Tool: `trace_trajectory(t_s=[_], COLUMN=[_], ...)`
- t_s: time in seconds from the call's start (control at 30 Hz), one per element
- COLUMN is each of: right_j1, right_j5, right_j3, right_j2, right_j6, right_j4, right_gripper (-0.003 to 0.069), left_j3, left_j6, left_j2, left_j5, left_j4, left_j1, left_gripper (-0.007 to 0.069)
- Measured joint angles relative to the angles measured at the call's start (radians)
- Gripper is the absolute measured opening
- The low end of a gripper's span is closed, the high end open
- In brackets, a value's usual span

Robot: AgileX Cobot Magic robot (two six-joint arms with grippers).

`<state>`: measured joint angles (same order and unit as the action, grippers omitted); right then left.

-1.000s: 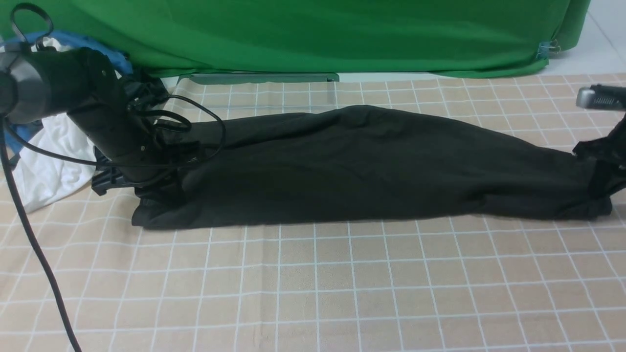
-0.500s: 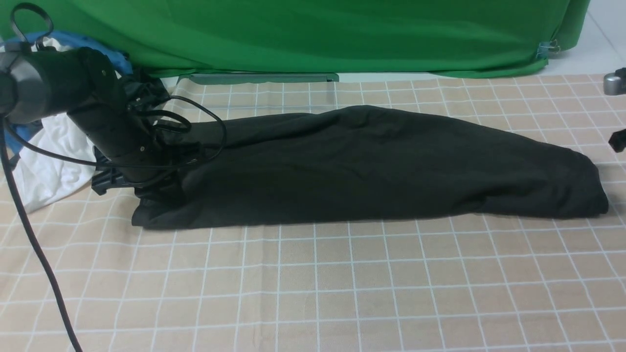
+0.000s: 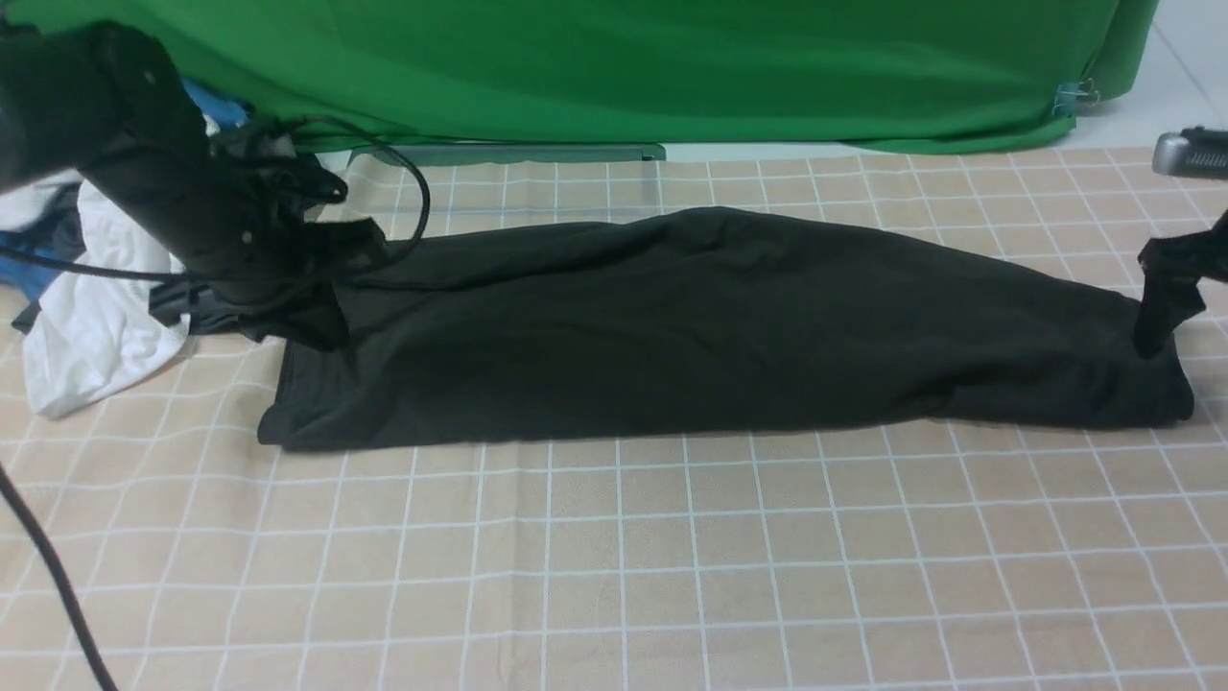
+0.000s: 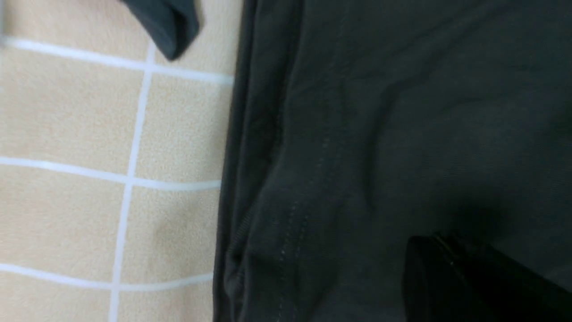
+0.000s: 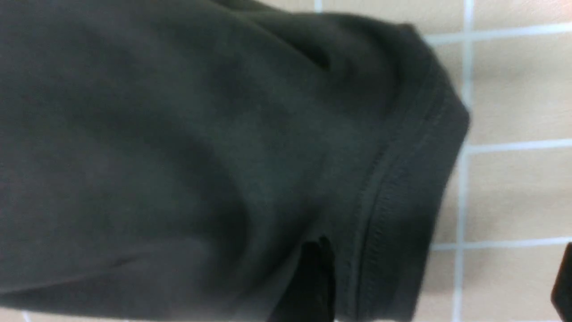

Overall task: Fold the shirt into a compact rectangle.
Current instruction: 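Pull the folded dark garment lengthwise by its ends to straighten it flat on the table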

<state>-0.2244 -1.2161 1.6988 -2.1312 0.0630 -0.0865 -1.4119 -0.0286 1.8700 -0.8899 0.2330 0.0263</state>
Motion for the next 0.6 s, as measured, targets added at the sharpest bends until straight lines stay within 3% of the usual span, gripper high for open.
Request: trace_trajectory(t_s=[0.1,0.2,0.3,0.47,0.53,0.57,0.6], right_j1=[0.009,0.022,0.030,0.040,0.047,0.051,0.051], right_j5=[-0.001,-0.001,-0.002,-0.002,-0.002,-0.001,-0.001], right_j3=[0.000,0.000,0.000,0.000,0.000,0.000,0.000], right_j2=[-0.016,-0.016,-0.014,-0.006,-0.006,-0.006,-0.006], right_j6=[0.001,0.009,0.010,0.015,0.016,0.016,0.016], right_j4=[0.000,-0.007,-0.008,-0.009,-0.009,-0.009,-0.009], right_gripper=[0.0690,0.0685,0.0676,0.0658,0.0653,0.0647,0.0647], left_j3=[-0.002,-0.001,-0.001,-0.001,-0.001,-0.001,-0.001], left_j6=[-0.069,-0.223,-0.274,-0.209,-0.180,-0.169,-0.169], left_j2=[-0.005,-0.003,-0.005,-0.005,-0.005,0.003,0.005], left_j5=[-0.041,-0.082,-0.106,-0.122,-0.104,-0.079,-0.079], left_j4=[-0.066,-0.185,-0.189,-0.118,-0.100,-0.095,-0.095], left_j1=[0.000,-0.009,-0.032,-0.051,-0.047,-0.045,-0.045], left_gripper=[0.0003,0.0003,0.0003,0.0042,0.0092,0.0160,0.0160])
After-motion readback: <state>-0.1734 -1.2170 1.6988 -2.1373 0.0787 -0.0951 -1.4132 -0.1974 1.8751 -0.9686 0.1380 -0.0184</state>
